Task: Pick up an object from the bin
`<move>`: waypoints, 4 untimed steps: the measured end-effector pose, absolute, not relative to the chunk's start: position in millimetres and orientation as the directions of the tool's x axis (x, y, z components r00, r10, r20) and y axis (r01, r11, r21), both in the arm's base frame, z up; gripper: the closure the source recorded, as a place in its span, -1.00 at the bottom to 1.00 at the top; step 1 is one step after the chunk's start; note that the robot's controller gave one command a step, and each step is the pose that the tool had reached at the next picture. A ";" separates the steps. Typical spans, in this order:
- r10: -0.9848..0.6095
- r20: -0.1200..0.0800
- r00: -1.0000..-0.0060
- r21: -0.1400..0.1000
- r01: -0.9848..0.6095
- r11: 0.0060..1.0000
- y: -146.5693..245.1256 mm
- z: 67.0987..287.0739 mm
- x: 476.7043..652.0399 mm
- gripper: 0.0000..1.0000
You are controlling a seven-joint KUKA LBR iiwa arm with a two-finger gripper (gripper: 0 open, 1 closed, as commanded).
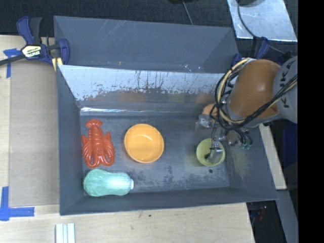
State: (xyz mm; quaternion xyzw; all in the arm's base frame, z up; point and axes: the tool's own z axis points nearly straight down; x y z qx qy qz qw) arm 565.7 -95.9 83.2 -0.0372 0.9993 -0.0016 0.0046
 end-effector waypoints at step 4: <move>-0.316 -0.019 -0.948 -0.014 -0.316 0.949 -118.5 73.4 554.7 1.00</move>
Offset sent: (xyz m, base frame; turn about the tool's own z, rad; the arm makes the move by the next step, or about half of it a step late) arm 0.0245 0.0320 -0.0132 -0.1499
